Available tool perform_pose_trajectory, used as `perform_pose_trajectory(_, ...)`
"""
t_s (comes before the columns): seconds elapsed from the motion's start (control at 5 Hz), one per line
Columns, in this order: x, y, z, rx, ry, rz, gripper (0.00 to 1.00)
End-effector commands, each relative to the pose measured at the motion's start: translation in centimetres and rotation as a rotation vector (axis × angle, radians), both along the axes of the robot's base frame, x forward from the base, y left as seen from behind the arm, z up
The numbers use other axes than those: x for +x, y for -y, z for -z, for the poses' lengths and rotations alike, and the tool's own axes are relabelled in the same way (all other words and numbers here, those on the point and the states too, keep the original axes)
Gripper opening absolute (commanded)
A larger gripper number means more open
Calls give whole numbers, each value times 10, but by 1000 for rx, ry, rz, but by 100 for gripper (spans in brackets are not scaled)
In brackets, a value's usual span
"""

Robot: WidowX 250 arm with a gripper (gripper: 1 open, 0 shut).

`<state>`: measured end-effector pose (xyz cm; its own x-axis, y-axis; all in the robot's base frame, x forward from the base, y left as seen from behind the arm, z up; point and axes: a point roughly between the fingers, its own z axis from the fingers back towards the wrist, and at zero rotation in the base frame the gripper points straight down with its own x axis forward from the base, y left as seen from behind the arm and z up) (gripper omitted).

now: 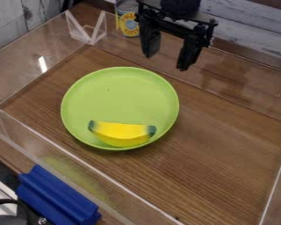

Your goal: Remove the banana from inside the green plate and put it on the table

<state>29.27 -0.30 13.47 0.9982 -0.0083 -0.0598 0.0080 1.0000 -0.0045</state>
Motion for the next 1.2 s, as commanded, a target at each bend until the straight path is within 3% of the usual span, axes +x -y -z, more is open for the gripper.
perform_pose_trajectory(0.0,-12,-1,4,-3,-12,149,100)
perform_pose_trajectory(0.4,-43,-10,10,0,-11,552,100)
perform_pose_trajectory(0.6,-48,-15,16,4,-18,670,100)
perform_pose_trajectory(1.0,-55,-25,36,20,-21,789,100)
